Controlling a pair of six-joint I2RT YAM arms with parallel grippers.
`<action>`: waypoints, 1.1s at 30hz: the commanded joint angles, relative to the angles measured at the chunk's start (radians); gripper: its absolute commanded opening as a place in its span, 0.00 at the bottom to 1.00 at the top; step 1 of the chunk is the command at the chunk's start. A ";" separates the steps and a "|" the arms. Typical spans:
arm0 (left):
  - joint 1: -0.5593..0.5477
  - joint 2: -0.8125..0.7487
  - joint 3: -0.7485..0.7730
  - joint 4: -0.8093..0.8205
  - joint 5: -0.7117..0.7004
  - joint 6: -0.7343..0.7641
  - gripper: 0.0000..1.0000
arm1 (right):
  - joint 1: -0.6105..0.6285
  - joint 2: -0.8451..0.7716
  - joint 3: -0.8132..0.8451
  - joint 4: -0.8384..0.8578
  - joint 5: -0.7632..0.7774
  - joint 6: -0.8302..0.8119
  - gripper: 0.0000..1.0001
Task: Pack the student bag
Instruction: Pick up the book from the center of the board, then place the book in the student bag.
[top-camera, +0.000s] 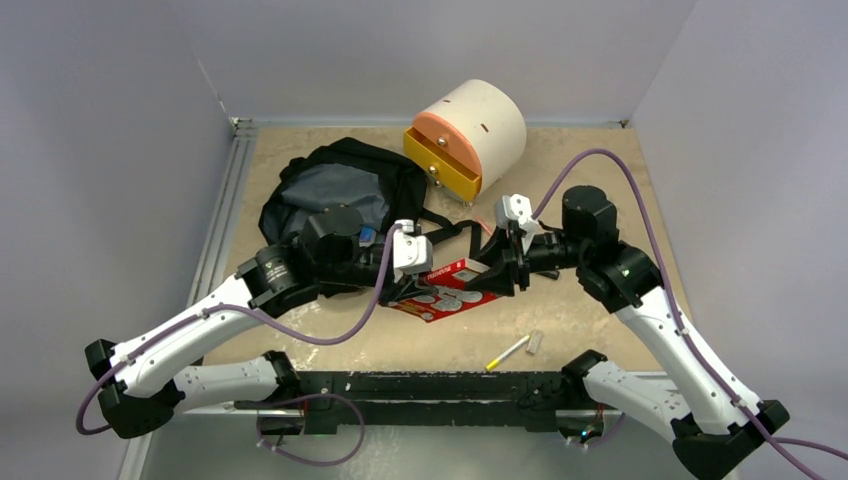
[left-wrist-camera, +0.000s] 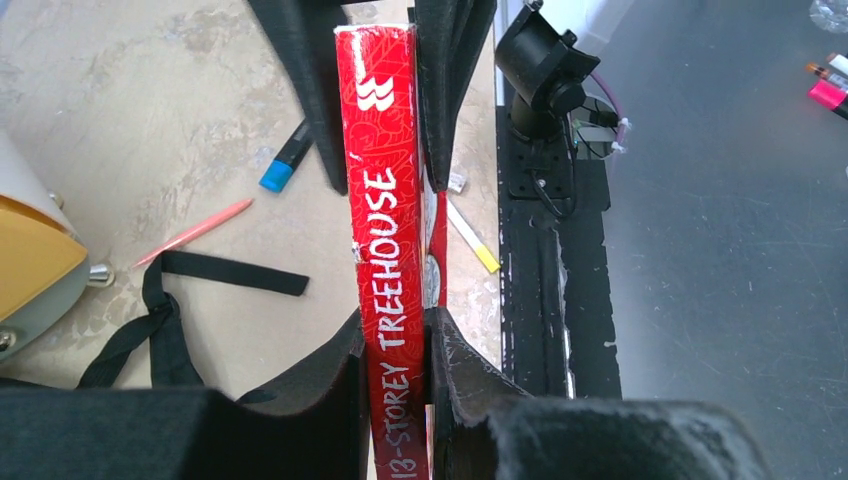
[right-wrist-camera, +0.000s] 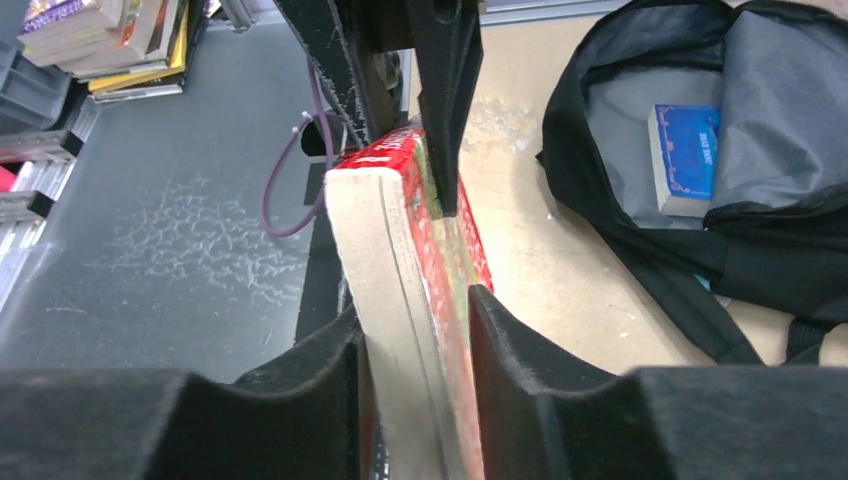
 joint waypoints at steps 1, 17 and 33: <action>0.016 -0.002 0.075 0.094 0.044 0.030 0.00 | 0.002 0.000 0.010 0.003 0.020 0.008 0.31; 0.104 -0.149 -0.085 0.115 -0.757 -0.380 0.71 | 0.001 -0.188 -0.140 0.331 0.597 0.402 0.00; 0.852 0.088 -0.164 0.062 -0.307 -1.022 0.72 | 0.001 -0.154 -0.207 0.424 0.732 0.536 0.00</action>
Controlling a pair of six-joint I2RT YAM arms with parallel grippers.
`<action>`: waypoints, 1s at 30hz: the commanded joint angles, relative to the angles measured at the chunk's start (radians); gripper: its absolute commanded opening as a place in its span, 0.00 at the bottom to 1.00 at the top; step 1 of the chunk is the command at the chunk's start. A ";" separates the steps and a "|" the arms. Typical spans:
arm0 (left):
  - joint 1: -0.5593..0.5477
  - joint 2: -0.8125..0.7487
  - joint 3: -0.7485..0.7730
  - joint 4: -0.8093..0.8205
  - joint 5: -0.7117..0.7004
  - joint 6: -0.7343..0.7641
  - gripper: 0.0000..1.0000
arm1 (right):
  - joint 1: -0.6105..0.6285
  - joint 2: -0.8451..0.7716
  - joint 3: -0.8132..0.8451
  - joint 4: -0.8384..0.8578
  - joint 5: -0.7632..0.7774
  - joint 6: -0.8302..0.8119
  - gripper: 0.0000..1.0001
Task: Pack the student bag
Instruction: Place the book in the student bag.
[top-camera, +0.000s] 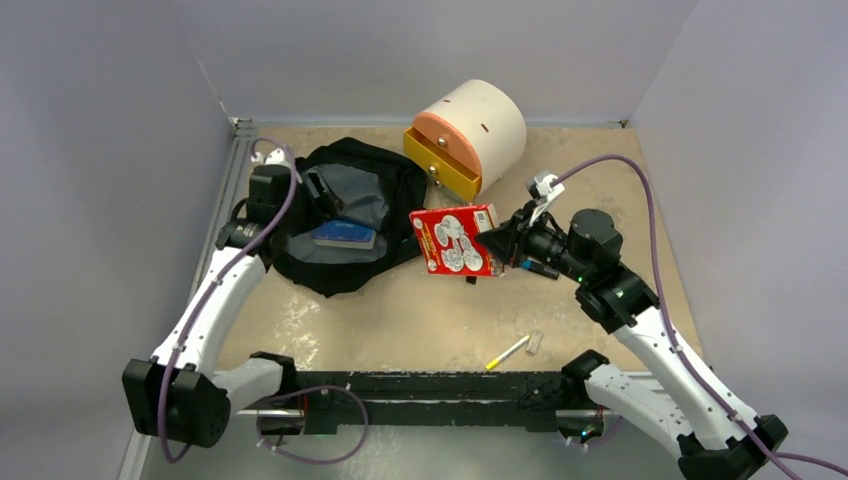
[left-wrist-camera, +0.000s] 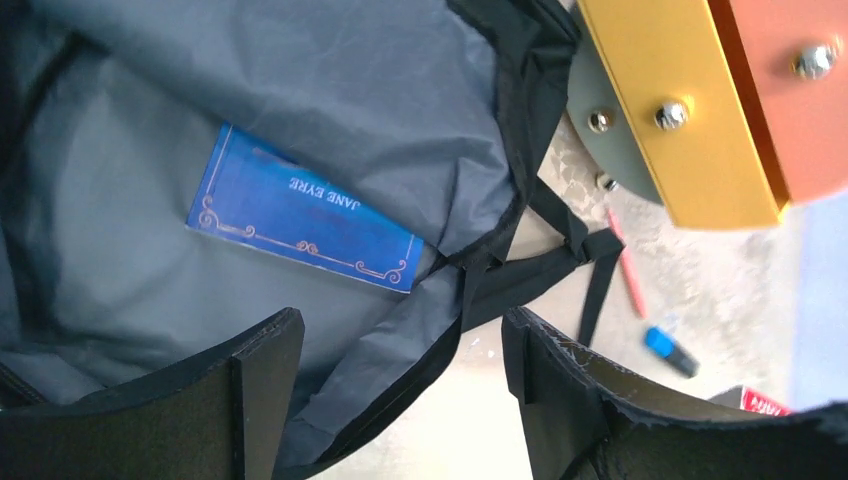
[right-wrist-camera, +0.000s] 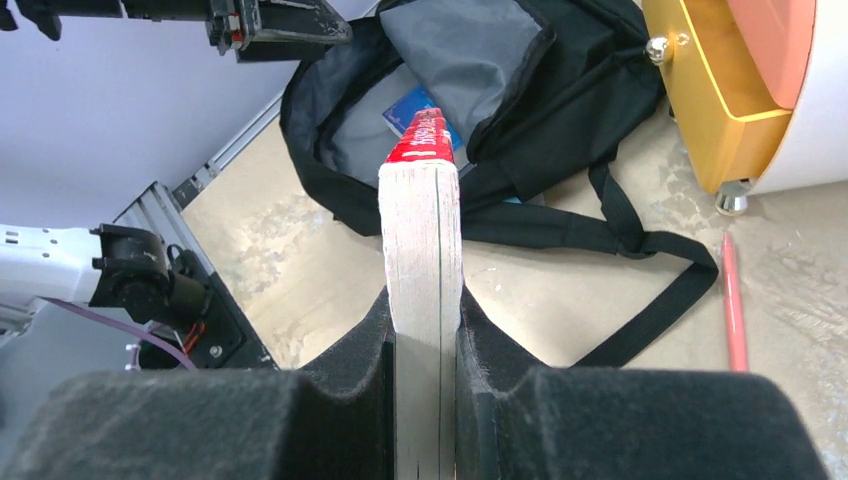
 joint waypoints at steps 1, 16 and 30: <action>0.158 0.027 -0.040 0.072 0.256 -0.301 0.72 | -0.001 -0.034 0.006 0.132 0.051 0.040 0.00; 0.238 0.198 -0.153 0.289 0.196 -0.535 0.70 | -0.002 -0.031 -0.011 0.171 0.052 0.065 0.00; 0.305 0.383 -0.223 0.634 0.243 -0.589 0.65 | -0.002 -0.026 0.012 0.144 0.051 0.062 0.00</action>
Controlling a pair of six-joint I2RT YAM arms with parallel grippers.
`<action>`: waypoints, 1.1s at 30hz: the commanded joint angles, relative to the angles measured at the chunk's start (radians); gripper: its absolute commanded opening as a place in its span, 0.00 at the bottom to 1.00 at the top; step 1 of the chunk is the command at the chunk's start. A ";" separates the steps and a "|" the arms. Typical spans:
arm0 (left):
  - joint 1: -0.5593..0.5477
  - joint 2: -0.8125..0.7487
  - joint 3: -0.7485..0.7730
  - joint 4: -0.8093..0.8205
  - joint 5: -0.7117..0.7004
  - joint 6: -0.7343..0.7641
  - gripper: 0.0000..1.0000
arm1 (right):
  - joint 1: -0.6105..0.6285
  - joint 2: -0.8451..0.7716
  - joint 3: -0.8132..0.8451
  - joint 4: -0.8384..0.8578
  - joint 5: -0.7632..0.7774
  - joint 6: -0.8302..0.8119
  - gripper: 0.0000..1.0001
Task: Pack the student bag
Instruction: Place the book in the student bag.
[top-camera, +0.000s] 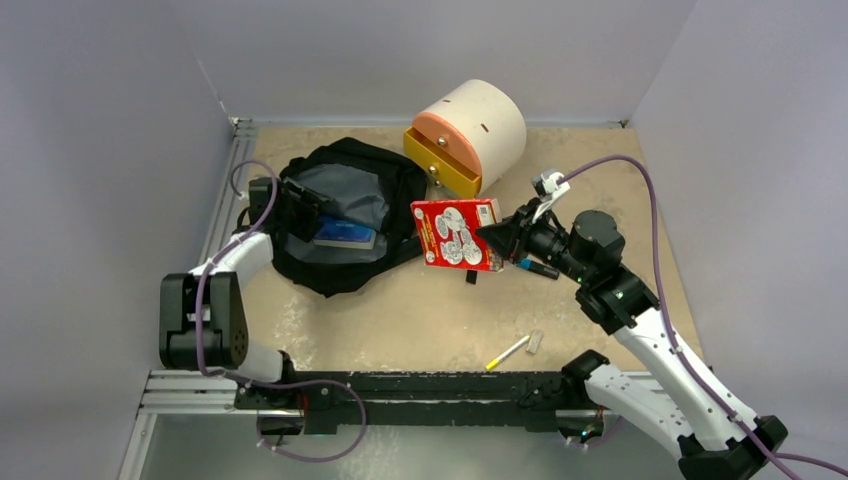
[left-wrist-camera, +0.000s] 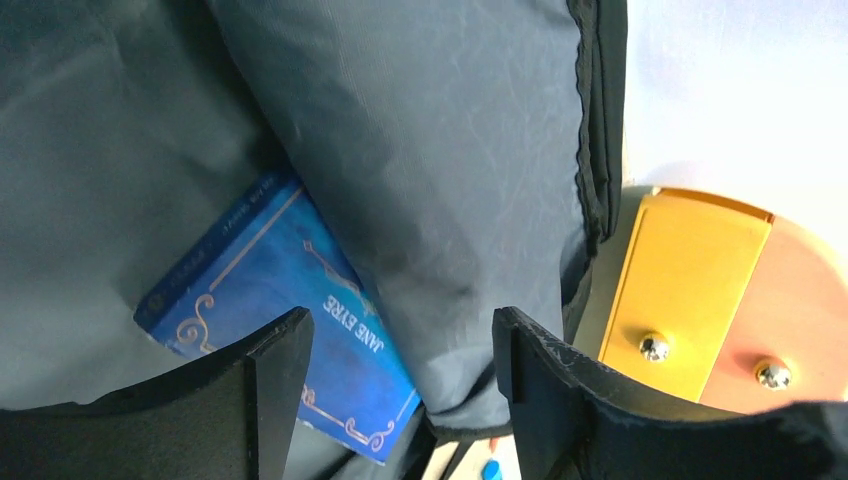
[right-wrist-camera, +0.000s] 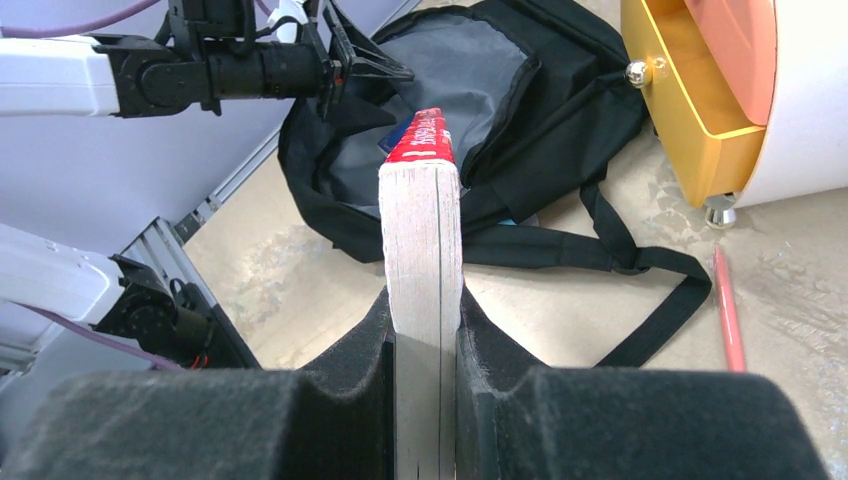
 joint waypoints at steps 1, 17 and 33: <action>0.029 0.049 0.010 0.151 0.033 -0.014 0.64 | -0.003 -0.020 0.030 0.094 0.000 0.015 0.00; 0.066 0.131 0.067 0.257 0.074 0.042 0.07 | 0.014 0.082 0.082 0.246 -0.164 -0.102 0.00; 0.068 -0.047 0.205 0.021 0.080 0.130 0.00 | 0.400 0.487 0.355 0.361 0.200 -0.467 0.00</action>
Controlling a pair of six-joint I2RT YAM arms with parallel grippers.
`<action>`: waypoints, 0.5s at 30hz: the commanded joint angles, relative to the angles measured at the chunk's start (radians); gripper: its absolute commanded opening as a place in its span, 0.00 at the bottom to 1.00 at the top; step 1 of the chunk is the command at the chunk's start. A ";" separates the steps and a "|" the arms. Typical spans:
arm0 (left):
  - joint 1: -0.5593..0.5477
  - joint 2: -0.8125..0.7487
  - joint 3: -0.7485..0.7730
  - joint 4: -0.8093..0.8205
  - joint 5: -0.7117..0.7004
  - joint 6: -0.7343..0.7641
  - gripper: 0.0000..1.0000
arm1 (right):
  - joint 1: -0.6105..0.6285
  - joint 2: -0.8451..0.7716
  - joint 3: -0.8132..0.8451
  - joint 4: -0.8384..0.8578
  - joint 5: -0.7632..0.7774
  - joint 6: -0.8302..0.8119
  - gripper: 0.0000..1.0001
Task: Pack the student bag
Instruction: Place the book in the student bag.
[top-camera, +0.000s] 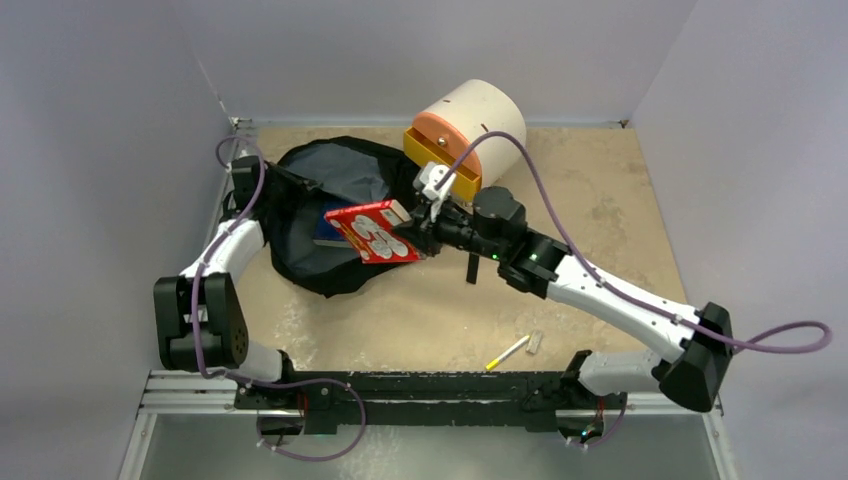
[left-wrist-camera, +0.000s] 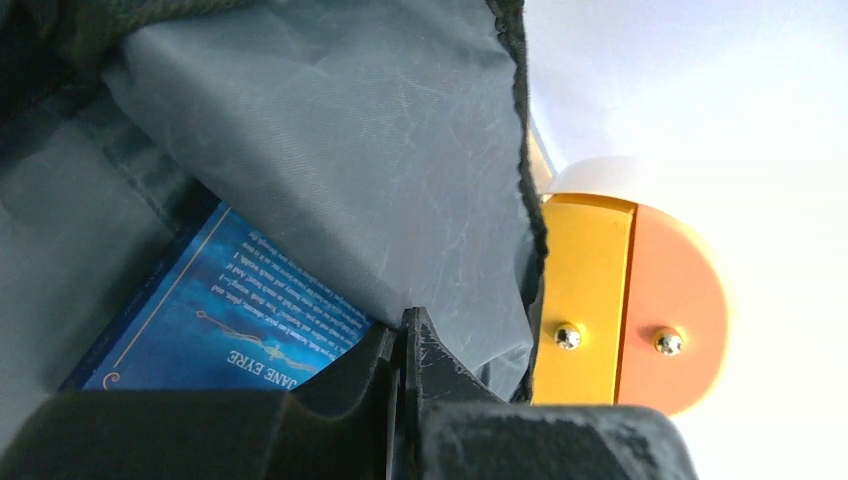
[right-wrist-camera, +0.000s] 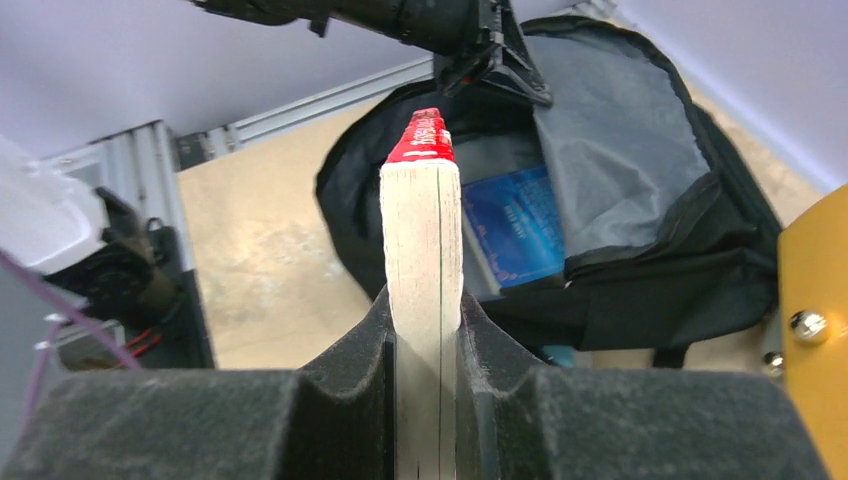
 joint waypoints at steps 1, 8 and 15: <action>0.011 -0.081 0.084 -0.038 -0.005 0.061 0.00 | 0.052 0.052 0.114 0.174 0.170 -0.198 0.00; 0.010 -0.071 0.175 -0.197 -0.002 0.080 0.00 | 0.085 0.149 0.097 0.328 0.190 -0.340 0.00; 0.009 -0.062 0.214 -0.267 0.017 0.058 0.00 | 0.095 0.219 0.057 0.449 0.144 -0.488 0.00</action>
